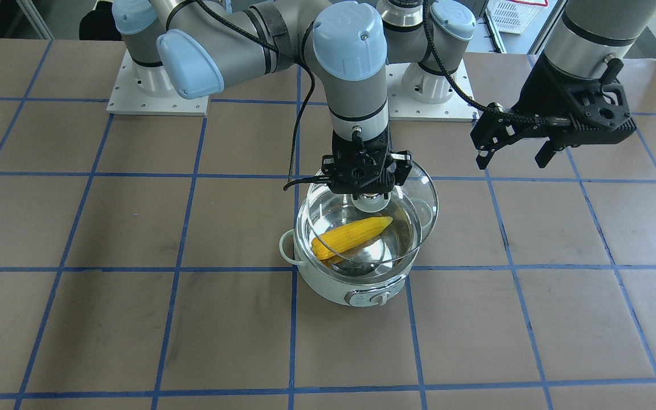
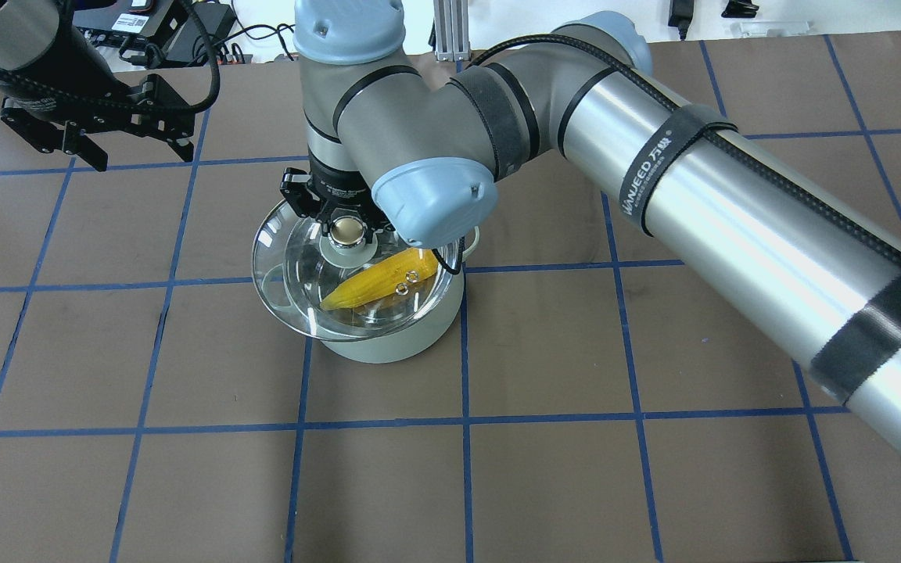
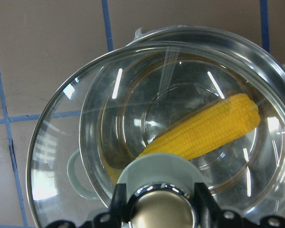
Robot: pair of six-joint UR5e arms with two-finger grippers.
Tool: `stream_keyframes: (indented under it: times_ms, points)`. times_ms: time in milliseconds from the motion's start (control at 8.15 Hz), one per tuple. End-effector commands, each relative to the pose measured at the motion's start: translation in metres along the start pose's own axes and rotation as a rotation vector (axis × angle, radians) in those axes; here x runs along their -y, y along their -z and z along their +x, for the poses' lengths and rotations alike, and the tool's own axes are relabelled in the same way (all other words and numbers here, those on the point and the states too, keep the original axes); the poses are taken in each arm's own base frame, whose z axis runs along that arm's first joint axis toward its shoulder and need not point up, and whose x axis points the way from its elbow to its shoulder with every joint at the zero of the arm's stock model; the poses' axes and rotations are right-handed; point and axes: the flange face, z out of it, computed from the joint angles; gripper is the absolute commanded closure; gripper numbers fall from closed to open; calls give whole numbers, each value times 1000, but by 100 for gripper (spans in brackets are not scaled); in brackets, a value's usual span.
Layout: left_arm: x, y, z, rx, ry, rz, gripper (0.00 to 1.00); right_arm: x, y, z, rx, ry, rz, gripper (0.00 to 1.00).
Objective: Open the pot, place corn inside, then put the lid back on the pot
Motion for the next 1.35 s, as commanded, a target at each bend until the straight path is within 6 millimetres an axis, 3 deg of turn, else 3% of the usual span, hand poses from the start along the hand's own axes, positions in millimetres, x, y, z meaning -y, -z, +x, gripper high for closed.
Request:
stream_keyframes:
  times_ms: [0, 1227]
  points:
    - [2, -3, 0, -6, 25, 1, 0, 1, -14, 2, -14, 0, -17, 92]
    - [7, -12, 12, -76, 34, -11, 0, 9, -16, 8, -36, 32, 17, 92]
